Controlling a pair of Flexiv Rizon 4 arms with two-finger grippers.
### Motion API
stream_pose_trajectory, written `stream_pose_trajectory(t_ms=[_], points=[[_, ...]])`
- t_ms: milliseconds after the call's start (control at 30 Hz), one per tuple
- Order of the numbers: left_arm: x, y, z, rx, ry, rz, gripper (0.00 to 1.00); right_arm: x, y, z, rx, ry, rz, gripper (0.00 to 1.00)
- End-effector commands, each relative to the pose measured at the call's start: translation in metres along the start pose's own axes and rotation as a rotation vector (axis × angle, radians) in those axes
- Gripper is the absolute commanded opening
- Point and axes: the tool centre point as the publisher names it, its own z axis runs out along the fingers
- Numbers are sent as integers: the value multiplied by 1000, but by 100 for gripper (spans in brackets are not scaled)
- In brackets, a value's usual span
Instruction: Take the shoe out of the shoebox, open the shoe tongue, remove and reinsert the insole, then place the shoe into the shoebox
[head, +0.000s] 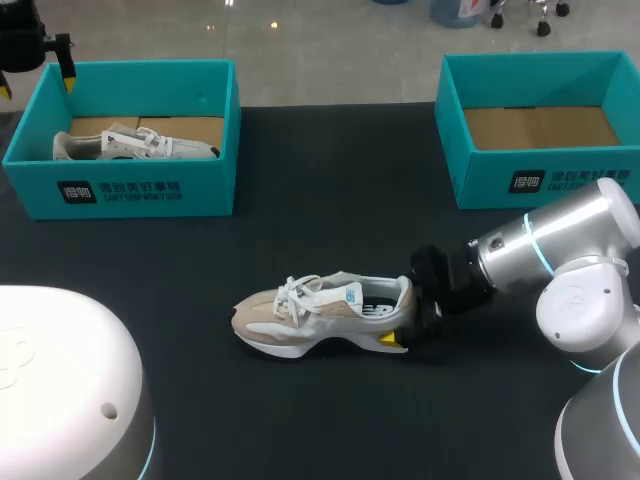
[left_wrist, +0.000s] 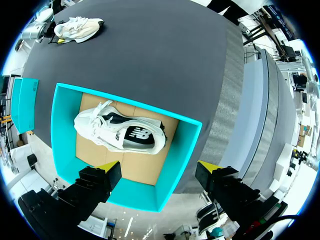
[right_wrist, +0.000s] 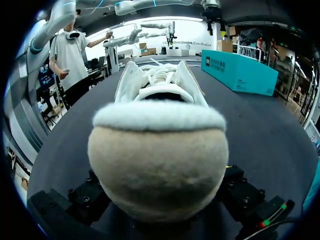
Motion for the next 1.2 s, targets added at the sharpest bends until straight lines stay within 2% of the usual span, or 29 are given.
stream_pose_trajectory(t_ms=[33, 400, 533, 733, 933, 1100, 1133, 1200], points=[[0, -1, -1, -2, 1, 0, 100, 2, -4, 4, 6, -1, 2, 0], [0, -1, -1, -2, 1, 0, 100, 2, -4, 4, 6, -1, 2, 0], [-10, -19, -7, 3, 19, -95, 100, 2, -4, 4, 6, -1, 2, 0], [-21, -58, -23, 44, -44, -238, 100, 2, -4, 4, 6, -1, 2, 0], [-44, -94, -31, 53, -50, -255, 100, 2, -4, 4, 6, -1, 2, 0], [-57, -115, -37, 20, -24, -473, 100, 2, -4, 4, 6, -1, 2, 0], [-60, -118, -38, 0, 13, -566, 100, 2, -4, 4, 6, -1, 2, 0], [-63, -121, -41, 14, 5, -668, 100, 2, -4, 4, 6, -1, 2, 0]])
